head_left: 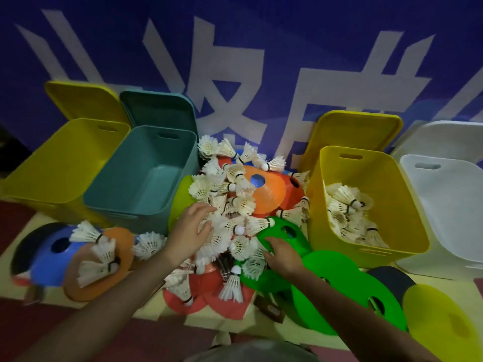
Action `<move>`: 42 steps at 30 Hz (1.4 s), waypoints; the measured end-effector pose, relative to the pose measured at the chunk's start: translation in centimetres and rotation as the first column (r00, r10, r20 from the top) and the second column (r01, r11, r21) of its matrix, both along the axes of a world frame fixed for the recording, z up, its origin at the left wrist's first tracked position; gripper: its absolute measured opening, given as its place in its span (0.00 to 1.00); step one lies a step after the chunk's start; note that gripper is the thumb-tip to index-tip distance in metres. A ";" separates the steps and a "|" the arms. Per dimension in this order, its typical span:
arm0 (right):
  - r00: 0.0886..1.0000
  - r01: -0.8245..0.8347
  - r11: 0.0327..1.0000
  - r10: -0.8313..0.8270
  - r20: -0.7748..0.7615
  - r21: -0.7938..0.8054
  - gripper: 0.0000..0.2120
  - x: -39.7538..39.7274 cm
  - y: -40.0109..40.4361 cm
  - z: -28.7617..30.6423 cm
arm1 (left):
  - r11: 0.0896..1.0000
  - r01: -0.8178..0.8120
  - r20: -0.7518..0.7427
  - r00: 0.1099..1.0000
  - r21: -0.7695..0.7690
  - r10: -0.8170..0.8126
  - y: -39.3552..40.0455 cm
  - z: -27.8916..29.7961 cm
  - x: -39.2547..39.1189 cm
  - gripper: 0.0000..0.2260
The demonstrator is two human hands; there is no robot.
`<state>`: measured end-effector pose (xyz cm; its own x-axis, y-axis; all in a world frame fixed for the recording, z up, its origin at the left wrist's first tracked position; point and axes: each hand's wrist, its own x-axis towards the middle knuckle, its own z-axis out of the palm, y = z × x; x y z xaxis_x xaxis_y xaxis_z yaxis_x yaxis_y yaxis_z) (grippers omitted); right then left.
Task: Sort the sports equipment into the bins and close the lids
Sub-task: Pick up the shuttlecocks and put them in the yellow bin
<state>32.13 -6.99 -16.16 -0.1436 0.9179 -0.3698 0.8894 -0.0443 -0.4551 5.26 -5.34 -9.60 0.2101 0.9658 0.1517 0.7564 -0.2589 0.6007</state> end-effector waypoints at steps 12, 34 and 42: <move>0.960 0.252 0.968 -0.246 0.133 -0.025 0.25 -3.7 0.7 -1.9 | 0.942 0.272 -0.354 0.876 -0.198 -0.327 -1.6 -3.1 -1.7 0.33; 0.805 0.529 0.846 -0.476 -0.353 0.066 0.24 -2.0 -2.7 1.4 | 0.916 0.276 -0.147 0.933 -0.290 -0.328 0.1 -4.5 -0.9 0.32; 0.777 0.502 0.864 -0.431 -0.458 0.039 0.22 -1.4 -2.9 1.4 | 0.918 0.163 -0.138 0.964 -0.362 -0.226 0.5 -3.8 -0.5 0.41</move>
